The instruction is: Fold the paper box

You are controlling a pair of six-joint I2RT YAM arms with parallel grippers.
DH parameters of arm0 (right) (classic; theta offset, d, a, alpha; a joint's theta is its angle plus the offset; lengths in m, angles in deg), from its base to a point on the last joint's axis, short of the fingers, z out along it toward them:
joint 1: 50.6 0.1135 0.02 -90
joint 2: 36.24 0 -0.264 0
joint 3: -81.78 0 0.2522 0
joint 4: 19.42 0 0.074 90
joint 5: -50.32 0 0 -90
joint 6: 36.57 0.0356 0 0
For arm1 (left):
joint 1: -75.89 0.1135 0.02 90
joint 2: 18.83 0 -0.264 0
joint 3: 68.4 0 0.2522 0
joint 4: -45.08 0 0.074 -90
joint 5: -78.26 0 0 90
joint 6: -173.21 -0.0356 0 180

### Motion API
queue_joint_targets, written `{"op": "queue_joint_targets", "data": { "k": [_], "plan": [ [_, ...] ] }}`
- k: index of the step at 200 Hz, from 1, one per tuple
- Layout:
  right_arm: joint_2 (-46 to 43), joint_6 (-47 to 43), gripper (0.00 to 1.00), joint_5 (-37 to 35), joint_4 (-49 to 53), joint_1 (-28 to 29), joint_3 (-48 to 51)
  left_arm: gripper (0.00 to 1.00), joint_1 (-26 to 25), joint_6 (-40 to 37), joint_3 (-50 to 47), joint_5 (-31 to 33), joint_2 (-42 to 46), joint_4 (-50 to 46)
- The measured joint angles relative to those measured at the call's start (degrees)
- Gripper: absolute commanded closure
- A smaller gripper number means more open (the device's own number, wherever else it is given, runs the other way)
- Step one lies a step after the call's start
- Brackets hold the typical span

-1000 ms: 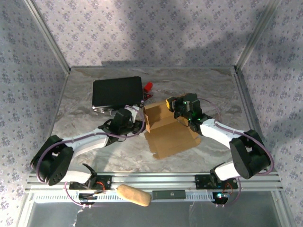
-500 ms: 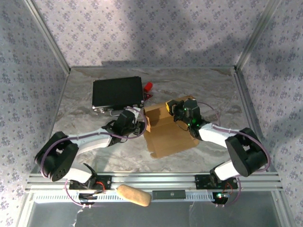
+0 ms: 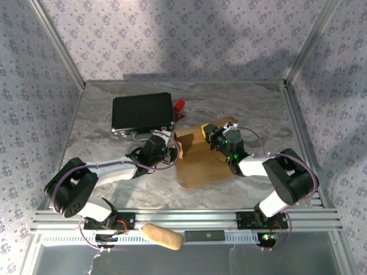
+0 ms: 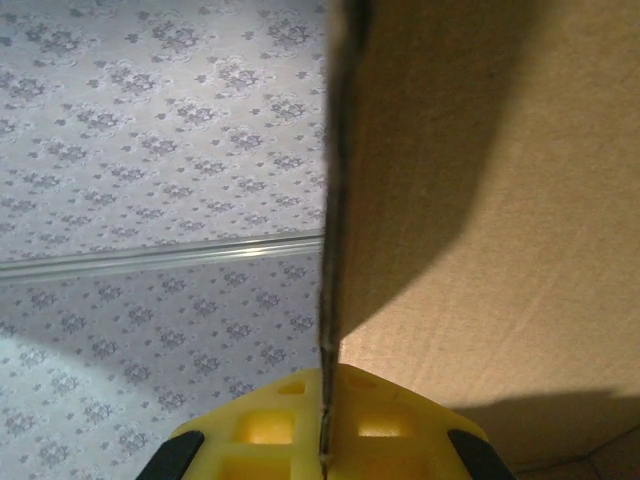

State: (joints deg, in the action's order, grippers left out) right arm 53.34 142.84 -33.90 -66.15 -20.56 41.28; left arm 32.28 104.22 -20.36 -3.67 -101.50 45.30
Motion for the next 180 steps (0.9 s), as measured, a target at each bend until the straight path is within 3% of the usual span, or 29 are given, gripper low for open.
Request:
{"op": "queue_joint_targets", "data": {
  "k": [80, 131, 180],
  "plan": [
    [2.12, -0.35, 1.0, -2.23, -4.55, 1.46, 0.66, 0.49, -0.85, -0.09, 0.11, 3.26, -1.25, 1.27],
    [2.47, -0.35, 1.0, -2.6, -5.2, 1.68, 0.68, 0.44, -2.27, -0.46, 0.81, 6.82, -1.88, 1.27],
    [2.58, -0.28, 1.0, -2.62, -5.31, 1.73, 0.44, 0.47, -2.58, -0.59, 0.9, 8.94, -2.93, 2.69]
  ]
}}
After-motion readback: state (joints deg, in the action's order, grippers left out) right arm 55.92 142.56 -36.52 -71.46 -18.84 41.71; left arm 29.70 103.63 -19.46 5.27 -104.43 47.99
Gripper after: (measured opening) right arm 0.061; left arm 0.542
